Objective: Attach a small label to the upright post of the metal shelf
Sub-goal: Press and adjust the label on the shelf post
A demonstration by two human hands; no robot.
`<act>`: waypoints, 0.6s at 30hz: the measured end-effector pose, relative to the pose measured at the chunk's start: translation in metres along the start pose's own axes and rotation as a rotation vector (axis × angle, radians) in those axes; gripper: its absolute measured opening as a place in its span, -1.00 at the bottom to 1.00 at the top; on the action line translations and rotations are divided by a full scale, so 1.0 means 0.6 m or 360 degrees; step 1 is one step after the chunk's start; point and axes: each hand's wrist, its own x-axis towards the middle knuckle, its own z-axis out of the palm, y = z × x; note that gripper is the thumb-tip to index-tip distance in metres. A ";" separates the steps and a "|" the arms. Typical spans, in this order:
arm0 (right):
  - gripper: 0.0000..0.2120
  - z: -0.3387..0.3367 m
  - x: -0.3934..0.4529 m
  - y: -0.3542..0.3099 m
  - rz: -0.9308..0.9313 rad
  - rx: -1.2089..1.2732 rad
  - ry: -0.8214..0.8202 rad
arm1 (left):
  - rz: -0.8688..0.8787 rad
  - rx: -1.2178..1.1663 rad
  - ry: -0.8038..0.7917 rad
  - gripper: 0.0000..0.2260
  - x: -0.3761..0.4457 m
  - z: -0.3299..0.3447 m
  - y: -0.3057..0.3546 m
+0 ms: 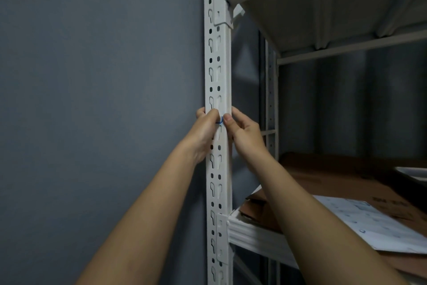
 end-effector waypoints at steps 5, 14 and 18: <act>-0.81 0.004 0.000 0.002 0.0018 0.0024 0.0030 | -0.0009 -0.0087 0.0028 -0.60 -0.001 -0.003 -0.006; -0.82 0.003 0.002 0.005 0.0009 0.0052 0.0029 | 0.0001 -0.0123 -0.0034 -0.68 0.002 -0.006 -0.010; -0.84 0.003 0.000 0.004 0.0023 0.0067 0.0031 | 0.0029 -0.0059 -0.0009 -0.79 0.006 -0.005 -0.012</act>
